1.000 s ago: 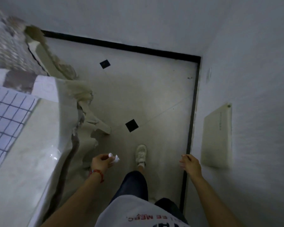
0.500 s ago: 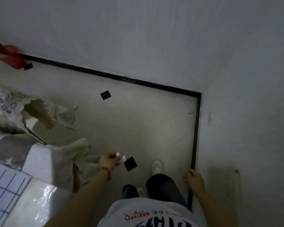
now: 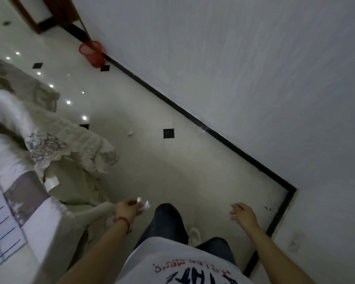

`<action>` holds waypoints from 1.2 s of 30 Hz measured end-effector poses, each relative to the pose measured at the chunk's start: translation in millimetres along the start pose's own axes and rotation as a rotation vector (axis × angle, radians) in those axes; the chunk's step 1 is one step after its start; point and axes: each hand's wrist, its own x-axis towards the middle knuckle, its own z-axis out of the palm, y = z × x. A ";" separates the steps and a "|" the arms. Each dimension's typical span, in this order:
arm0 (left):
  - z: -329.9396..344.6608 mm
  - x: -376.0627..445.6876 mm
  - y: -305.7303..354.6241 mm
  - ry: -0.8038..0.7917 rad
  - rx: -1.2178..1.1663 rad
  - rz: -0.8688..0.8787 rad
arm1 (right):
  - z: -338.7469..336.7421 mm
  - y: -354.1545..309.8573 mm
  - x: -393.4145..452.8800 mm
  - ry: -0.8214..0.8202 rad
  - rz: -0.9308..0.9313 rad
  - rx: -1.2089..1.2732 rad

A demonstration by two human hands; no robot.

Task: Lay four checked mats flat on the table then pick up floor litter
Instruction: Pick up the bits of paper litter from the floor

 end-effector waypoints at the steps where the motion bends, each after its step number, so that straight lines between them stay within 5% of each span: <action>1: -1.9 5.6 3.9 0.016 -0.018 -0.029 | 3.6 -19.9 12.6 -0.030 -0.023 -0.028; 11: -21.0 111.9 68.5 0.126 -0.218 -0.164 | 70.2 -199.3 143.5 -0.157 -0.124 -0.248; 24: -48.3 258.5 292.3 0.228 -0.373 -0.006 | 174.3 -402.8 267.3 -0.272 -0.147 -0.371; 36: -128.4 366.4 345.8 0.506 -0.529 -0.241 | 345.2 -610.6 375.7 -0.512 -0.162 -0.576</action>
